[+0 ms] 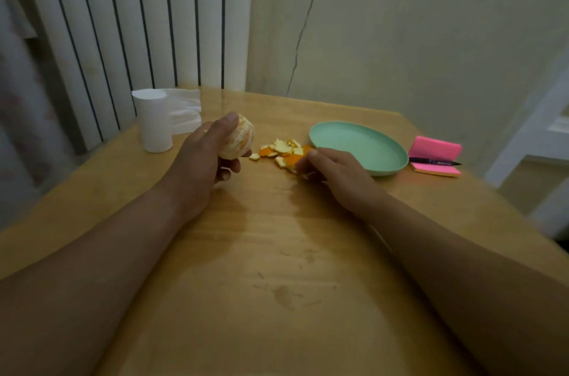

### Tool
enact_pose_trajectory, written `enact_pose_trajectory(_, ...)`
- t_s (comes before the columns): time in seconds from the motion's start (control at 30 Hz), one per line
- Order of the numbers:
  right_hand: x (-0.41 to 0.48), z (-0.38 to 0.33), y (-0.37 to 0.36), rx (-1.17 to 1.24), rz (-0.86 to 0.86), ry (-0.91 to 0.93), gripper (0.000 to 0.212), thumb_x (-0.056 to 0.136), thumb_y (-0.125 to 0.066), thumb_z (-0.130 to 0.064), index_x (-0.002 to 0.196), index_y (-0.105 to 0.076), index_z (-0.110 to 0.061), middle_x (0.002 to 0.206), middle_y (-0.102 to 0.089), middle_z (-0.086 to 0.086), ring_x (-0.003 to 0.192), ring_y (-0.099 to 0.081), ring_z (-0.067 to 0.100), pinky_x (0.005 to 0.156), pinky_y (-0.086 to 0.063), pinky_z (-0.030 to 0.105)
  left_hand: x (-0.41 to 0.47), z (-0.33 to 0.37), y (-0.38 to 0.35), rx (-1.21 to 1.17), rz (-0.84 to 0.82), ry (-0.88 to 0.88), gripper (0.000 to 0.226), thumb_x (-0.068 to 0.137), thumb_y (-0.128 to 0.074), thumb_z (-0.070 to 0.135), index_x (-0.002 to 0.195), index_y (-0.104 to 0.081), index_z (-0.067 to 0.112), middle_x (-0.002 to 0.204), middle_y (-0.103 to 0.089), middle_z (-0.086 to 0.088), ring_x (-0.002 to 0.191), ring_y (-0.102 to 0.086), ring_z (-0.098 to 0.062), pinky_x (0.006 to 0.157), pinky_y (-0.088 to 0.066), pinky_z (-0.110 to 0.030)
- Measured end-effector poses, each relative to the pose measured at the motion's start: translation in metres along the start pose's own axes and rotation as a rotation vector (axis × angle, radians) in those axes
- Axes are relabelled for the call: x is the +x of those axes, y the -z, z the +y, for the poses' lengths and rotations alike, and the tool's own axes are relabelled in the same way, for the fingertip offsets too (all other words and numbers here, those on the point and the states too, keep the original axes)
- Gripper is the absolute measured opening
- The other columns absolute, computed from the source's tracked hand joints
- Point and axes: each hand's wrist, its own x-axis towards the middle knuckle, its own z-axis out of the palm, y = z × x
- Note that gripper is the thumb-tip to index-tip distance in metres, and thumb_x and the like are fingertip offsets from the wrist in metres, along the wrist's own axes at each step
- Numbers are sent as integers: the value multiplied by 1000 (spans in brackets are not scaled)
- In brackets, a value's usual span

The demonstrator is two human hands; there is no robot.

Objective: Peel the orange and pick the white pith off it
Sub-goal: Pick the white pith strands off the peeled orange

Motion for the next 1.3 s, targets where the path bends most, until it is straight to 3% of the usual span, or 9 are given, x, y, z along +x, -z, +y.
enact_pose_trajectory(0.13,10,0,-3,110,59,-66,45,113,-42,-39,104,-81,-20,104,-80,-5,102,-72,11,99,-55,35,-2,1,0,41,-43,3,63,91,-68,65,129,-65,15,112,-73,-19,79,-61,-20,62,-44,-32)
enact_pose_trajectory(0.23,16,-8,-1,388,126,-185,46,112,-43,-39,104,-79,-11,100,-81,6,98,-76,22,97,-59,46,-10,2,-5,133,-55,-2,56,91,-74,57,130,-63,18,107,-68,-15,78,-63,-16,62,-48,-29)
enact_pose_trajectory(0.43,-1,-21,-1,696,44,-267,39,110,-49,-44,118,-71,-12,98,-76,9,81,-71,23,64,-57,32,-21,1,-23,534,-57,-109,55,86,-85,48,132,-59,31,113,-70,8,94,-68,-6,80,-56,-23)
enact_pose_trajectory(0.53,-7,-15,-18,721,3,-198,39,105,-56,-52,126,-67,-22,116,-74,11,95,-74,26,74,-60,40,-18,1,-40,591,-64,-179,59,83,-90,39,131,-57,32,113,-69,11,95,-67,1,77,-55,-14)
enact_pose_trajectory(0.63,-10,-7,-23,694,-80,-87,54,95,-67,-63,137,-64,-30,130,-72,8,113,-74,29,95,-60,54,-15,-1,-59,666,-118,-220,60,81,-91,37,129,-54,33,117,-65,10,97,-67,-2,80,-61,-23)
enact_pose_trajectory(0.73,-16,-2,-19,645,-105,-16,53,95,-76,-51,142,-61,-33,134,-71,3,122,-70,24,105,-56,54,-16,-5,-73,739,-152,-241,66,78,-90,26,131,-52,35,128,-52,6,105,-63,-8,78,-62,-25)
enact_pose_trajectory(0.93,-18,5,-6,891,-111,-118,46,104,-65,-28,149,-54,-25,135,-70,13,119,-71,38,101,-56,57,-23,-7,-72,454,-233,-140,78,89,-86,17,149,-41,37,133,-56,9,107,-67,0,87,-61,-23)
enact_pose_trajectory(1.03,-16,1,-6,969,-126,-178,40,110,-49,-24,148,-54,-14,135,-69,22,112,-70,41,100,-53,60,-26,-11,-65,394,-169,-144,61,90,-85,15,137,-48,27,126,-64,0,102,-70,-4,87,-61,-26)
enact_pose_trajectory(1.3,-16,-3,-8,911,-109,-186,38,106,-57,-28,140,-60,-10,128,-72,21,108,-72,34,98,-56,54,-23,-16,-55,597,-97,-347,32,90,-86,24,105,-58,23,105,-66,5,92,-69,-9,75,-60,-25)
